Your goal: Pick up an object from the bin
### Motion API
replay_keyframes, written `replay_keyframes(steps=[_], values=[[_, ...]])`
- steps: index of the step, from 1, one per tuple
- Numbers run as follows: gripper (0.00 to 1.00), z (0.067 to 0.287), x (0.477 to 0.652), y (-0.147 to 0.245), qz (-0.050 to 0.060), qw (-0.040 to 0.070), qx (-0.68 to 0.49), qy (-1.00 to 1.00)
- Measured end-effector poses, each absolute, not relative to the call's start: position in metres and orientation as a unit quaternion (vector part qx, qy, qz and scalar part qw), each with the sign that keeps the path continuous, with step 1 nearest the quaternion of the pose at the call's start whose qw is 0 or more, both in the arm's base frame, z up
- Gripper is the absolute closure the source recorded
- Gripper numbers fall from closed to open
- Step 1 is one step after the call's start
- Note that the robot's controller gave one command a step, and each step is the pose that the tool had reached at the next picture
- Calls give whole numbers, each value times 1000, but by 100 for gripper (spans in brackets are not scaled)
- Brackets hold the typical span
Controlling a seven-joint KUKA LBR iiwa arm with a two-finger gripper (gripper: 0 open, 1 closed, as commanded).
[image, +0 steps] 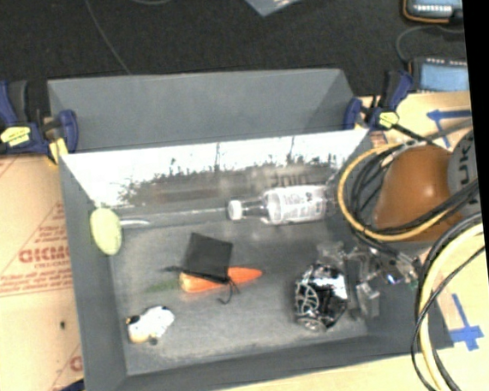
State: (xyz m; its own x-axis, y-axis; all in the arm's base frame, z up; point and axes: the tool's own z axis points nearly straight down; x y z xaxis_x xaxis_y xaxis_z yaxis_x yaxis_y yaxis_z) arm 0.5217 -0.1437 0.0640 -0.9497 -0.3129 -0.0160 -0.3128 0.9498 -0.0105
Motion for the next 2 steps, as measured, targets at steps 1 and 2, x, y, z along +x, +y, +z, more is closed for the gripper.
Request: replay_keyframes(steps=[1,2], values=[[0,66,538,-130,-2,9,-16,1000],[100,71,568,-103,-7,12,-298,955]])
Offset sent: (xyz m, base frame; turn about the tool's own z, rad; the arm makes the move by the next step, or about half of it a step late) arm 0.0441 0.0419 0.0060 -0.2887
